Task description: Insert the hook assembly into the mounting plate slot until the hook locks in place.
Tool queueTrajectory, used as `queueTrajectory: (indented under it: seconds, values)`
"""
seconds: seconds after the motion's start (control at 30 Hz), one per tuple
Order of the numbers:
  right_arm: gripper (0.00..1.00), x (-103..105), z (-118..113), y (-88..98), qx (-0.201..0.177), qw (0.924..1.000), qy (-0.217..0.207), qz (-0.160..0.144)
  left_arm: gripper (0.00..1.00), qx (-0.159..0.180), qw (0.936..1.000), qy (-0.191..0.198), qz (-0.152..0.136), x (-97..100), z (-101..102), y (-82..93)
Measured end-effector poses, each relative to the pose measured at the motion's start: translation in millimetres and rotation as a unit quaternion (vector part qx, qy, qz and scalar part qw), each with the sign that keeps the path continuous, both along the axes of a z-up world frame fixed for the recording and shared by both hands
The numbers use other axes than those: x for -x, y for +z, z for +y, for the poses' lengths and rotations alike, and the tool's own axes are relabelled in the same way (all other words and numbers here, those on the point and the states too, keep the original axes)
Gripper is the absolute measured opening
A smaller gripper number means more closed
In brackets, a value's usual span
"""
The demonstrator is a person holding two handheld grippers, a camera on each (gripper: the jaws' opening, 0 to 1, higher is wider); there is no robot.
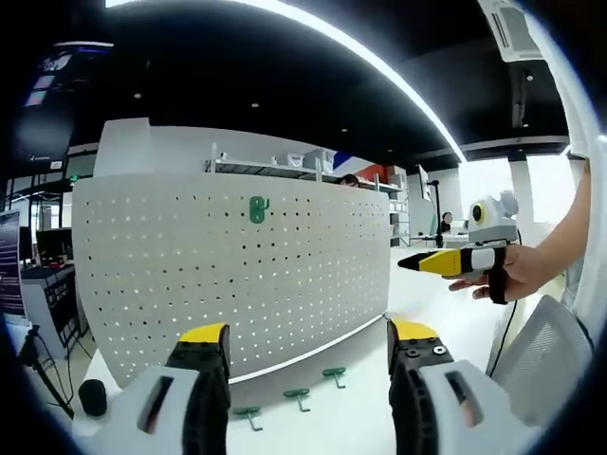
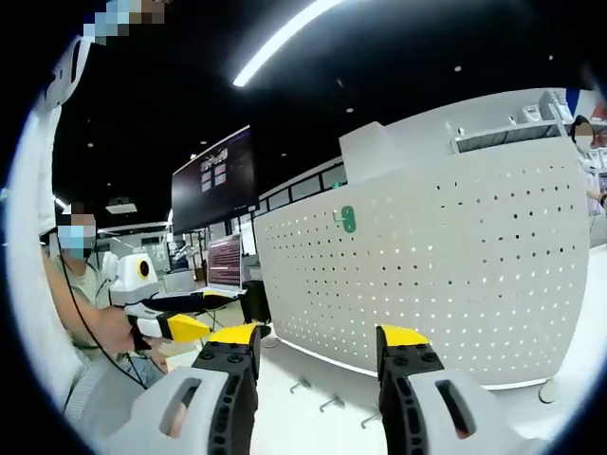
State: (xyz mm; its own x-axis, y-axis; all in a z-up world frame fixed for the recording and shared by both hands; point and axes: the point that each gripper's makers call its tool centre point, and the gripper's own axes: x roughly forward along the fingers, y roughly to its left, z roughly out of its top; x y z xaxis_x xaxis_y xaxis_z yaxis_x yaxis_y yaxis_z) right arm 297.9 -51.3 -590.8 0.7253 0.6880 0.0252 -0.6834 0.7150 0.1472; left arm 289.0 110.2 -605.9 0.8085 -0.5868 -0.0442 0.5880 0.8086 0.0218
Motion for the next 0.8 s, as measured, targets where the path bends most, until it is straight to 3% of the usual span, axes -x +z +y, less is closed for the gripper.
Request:
queueTrajectory:
  seconds: [0.37, 0.8]
  values:
    - [0.48, 18.6, -7.3, -15.2, 0.007, 1.0000, -0.004, 0.006, 0.70, -0.008, 0.9999, -0.004, 0.009, 3.4, 3.9, -9.2]
    - [0.48, 19.6, -11.0, -22.0, 0.009, 0.9998, -0.010, 0.012, 0.70, -0.011, 0.9998, -0.004, 0.015, 0.0, 7.9, -14.2]
